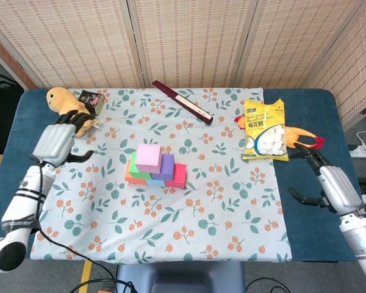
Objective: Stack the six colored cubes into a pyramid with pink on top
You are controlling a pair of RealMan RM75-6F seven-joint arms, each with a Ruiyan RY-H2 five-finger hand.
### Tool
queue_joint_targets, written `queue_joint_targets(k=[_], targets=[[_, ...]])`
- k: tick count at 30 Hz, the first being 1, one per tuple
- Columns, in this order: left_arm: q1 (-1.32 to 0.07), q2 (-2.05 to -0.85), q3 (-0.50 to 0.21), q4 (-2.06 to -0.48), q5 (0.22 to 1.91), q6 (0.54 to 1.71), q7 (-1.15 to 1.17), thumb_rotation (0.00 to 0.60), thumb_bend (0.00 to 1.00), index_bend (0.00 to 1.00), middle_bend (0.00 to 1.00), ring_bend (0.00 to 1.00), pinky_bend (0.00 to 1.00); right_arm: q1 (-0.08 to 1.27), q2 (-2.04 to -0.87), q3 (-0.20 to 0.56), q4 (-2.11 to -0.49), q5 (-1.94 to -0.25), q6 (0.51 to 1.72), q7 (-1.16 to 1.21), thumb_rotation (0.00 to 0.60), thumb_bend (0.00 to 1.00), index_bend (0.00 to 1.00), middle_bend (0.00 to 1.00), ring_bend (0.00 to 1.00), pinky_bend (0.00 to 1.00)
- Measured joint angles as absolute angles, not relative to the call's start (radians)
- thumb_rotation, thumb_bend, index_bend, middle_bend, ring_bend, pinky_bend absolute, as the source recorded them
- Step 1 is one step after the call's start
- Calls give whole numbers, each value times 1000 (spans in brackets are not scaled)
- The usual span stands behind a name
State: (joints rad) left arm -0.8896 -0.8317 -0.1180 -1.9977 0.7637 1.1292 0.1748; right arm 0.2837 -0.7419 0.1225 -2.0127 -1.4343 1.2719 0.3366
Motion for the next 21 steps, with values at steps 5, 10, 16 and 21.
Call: queue_joint_targets(k=[5, 10, 16, 21], targets=[[-702, -815, -55, -1938, 926, 1226, 66, 600, 285, 220, 172, 79, 132, 231, -826, 115, -1876, -1467, 1389, 235, 600, 265, 72, 237, 78, 181], [-549, -851, 12, -1838, 1062, 1331, 11, 600, 285, 218, 157, 73, 124, 173, -914, 102, -1754, -1513, 1509, 187, 600, 262, 0, 146, 0, 46], [-373, -943, 71, -1720, 1195, 1478, -62, 600, 281, 206, 147, 67, 120, 102, -978, 65, -1652, -1598, 1619, 247, 600, 260, 0, 133, 0, 24], [-236, -1044, 105, -1611, 1263, 1598, -93, 600, 279, 197, 136, 59, 113, 53, -1011, 24, -1625, -1629, 1654, 267, 600, 260, 0, 133, 0, 24]])
